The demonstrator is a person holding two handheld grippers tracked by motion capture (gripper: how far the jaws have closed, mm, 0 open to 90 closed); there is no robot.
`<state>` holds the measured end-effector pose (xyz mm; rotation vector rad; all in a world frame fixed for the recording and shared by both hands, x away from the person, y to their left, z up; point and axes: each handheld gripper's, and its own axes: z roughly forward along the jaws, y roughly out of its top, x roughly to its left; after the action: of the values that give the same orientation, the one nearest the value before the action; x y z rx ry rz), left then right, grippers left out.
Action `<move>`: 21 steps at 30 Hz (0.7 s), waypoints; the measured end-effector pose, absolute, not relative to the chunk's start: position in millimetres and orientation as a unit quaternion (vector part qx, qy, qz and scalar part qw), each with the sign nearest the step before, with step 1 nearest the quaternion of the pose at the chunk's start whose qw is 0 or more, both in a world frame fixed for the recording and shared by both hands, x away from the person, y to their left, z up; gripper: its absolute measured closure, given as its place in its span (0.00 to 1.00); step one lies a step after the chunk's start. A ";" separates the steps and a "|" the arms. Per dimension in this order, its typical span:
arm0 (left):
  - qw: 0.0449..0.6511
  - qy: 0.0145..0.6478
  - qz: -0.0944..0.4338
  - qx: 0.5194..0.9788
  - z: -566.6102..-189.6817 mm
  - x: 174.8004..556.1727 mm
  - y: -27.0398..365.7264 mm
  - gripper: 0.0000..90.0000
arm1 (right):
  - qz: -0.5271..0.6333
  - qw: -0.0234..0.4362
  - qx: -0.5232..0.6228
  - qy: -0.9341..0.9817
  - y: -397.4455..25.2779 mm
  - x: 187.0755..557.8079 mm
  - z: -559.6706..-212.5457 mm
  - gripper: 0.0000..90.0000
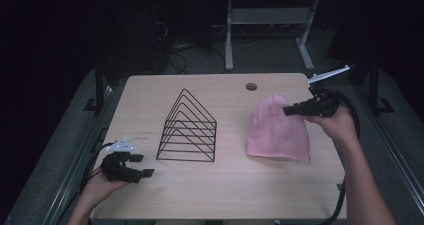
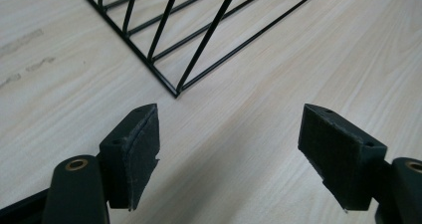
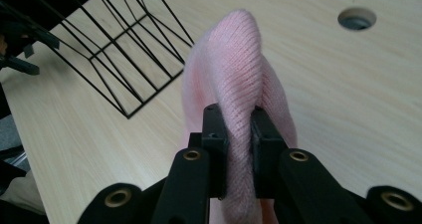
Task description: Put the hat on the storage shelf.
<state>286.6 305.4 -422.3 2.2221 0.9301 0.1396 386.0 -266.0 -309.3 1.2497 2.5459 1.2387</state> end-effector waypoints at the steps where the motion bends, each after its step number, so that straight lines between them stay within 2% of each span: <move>1: 0.359 0.359 0.052 0.860 -420.7 286.7 304.9 0.27 | 0.400 0.027 0.400 0.824 -265.0 384.5 -305.1 0.89; 21: 0.383 0.324 0.032 0.865 -378.5 293.1 303.1 0.27 | 0.436 0.071 0.331 0.834 -240.3 361.1 -226.6 0.89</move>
<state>293.1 303.1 -378.5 2.2050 0.8263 0.0812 361.1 -240.3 -226.6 0.9947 2.5062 1.3123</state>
